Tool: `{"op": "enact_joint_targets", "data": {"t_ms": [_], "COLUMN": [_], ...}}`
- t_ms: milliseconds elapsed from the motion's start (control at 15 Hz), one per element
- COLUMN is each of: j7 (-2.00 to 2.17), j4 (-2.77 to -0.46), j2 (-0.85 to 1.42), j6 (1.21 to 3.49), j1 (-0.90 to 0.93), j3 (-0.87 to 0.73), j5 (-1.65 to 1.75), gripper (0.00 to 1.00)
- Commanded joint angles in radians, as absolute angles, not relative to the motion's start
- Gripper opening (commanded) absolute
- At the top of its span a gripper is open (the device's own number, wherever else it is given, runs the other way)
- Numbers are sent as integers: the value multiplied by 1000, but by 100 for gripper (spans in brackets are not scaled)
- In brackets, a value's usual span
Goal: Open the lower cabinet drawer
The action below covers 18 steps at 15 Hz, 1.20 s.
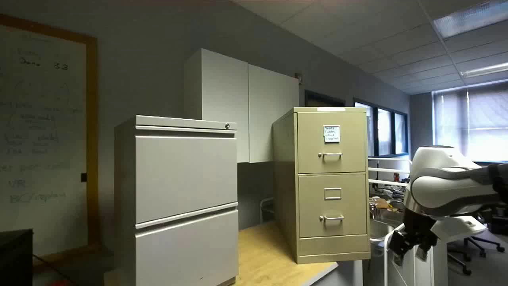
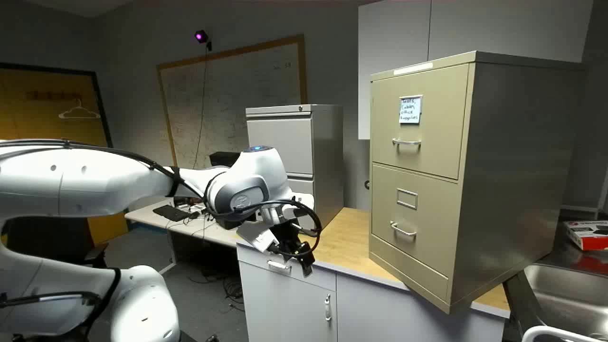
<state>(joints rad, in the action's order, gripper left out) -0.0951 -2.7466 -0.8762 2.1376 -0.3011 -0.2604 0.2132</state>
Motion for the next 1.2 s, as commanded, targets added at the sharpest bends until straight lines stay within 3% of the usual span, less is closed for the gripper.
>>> {"op": "enact_joint_targets", "data": {"t_ms": [0, 1133], "j7": [-99, -7], "j4": [-2744, -2695], "j2": [-875, -806], "j6": [2135, 2175], "j1": [-306, -310], "j3": [-256, -223], "j5": [208, 193], "gripper": [100, 100]}}
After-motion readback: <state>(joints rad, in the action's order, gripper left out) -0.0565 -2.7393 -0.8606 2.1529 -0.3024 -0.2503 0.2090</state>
